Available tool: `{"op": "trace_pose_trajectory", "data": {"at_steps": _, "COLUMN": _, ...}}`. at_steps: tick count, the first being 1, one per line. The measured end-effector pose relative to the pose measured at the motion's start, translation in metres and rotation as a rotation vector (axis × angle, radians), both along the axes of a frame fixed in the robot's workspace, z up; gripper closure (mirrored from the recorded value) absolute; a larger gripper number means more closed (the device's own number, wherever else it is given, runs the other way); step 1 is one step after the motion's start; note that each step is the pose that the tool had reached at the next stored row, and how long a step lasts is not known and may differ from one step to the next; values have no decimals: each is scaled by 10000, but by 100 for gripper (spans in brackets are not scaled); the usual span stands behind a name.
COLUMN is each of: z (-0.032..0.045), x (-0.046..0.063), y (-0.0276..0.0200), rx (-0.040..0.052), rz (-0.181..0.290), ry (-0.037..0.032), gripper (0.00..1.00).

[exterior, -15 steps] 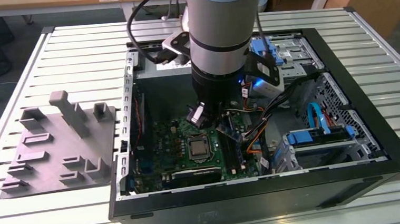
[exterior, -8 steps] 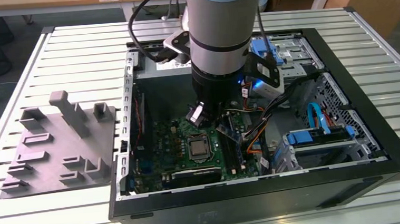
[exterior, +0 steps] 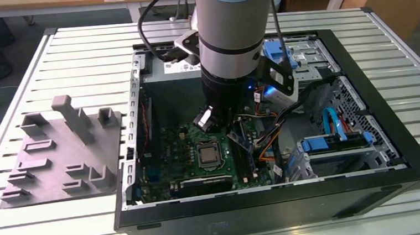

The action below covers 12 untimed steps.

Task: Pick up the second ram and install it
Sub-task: 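Insert the second ram into the second slot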

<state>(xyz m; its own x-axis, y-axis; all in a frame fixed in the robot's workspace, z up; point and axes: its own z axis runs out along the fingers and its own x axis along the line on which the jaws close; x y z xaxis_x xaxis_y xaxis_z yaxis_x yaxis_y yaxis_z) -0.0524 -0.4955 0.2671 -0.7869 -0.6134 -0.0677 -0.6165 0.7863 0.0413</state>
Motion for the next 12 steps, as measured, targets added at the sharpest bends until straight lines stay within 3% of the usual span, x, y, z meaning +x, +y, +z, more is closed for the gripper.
{"op": "trace_pose_trajectory", "data": {"at_steps": 12, "z": -2, "x": 0, "y": 0, "rx": 0, "rz": -1130, "ry": 1, "gripper": 86}}
